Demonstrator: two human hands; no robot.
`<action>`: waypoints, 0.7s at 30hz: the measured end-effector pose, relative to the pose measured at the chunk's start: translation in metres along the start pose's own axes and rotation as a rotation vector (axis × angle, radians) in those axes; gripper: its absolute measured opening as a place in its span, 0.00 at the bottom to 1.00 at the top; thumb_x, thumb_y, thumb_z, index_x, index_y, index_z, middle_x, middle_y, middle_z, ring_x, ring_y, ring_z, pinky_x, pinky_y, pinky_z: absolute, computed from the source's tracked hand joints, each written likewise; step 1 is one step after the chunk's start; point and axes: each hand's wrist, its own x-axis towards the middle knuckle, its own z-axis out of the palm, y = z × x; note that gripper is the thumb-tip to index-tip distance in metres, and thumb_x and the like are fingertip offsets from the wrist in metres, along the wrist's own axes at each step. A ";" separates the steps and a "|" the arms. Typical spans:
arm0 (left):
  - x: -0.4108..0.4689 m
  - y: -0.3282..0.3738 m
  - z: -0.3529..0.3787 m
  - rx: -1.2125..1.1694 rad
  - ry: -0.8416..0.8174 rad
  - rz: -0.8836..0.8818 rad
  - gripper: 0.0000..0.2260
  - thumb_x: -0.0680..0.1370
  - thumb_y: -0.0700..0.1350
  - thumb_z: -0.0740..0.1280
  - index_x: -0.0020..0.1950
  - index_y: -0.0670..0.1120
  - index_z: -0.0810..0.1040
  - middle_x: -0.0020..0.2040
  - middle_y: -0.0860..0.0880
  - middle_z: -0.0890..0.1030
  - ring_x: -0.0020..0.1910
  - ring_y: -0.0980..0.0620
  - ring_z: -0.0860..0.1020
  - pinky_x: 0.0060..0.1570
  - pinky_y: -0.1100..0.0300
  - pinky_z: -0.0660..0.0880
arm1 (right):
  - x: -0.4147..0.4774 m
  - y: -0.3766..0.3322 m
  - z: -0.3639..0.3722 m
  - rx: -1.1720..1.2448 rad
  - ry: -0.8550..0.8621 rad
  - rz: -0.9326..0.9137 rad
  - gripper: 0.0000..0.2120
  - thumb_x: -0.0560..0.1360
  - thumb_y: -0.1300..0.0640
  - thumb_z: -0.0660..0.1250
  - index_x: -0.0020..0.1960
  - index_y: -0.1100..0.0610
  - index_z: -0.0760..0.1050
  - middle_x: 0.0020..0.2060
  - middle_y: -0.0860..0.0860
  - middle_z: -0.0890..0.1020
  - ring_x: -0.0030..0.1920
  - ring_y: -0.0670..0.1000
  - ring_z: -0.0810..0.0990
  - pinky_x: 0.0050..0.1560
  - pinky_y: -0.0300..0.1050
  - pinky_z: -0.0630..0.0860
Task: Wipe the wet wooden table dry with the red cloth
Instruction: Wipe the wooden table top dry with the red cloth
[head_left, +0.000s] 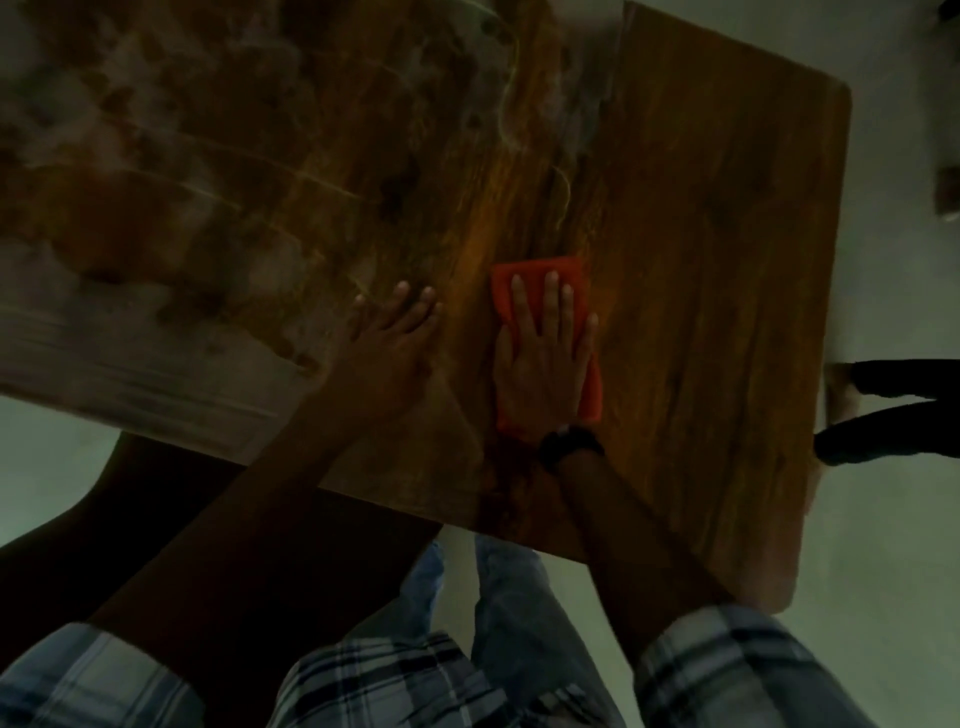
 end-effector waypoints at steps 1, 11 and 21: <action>-0.002 -0.006 0.000 0.003 -0.031 -0.029 0.29 0.79 0.52 0.62 0.78 0.50 0.54 0.79 0.51 0.51 0.78 0.48 0.45 0.71 0.39 0.42 | 0.013 -0.001 0.000 0.004 -0.009 0.006 0.28 0.80 0.44 0.46 0.80 0.48 0.55 0.79 0.56 0.55 0.79 0.57 0.51 0.75 0.67 0.45; 0.002 -0.014 -0.021 0.004 -0.305 -0.025 0.45 0.72 0.64 0.66 0.78 0.52 0.42 0.78 0.52 0.38 0.76 0.51 0.35 0.72 0.38 0.36 | -0.096 -0.030 0.000 0.016 -0.034 -0.130 0.27 0.83 0.42 0.41 0.78 0.47 0.59 0.79 0.55 0.56 0.79 0.55 0.52 0.76 0.65 0.51; 0.004 -0.020 -0.028 0.062 -0.448 0.008 0.59 0.63 0.65 0.74 0.77 0.52 0.35 0.77 0.52 0.33 0.74 0.50 0.31 0.68 0.38 0.32 | -0.077 -0.028 0.006 -0.070 -0.025 -0.167 0.29 0.82 0.42 0.47 0.80 0.52 0.55 0.79 0.58 0.54 0.79 0.57 0.50 0.75 0.67 0.50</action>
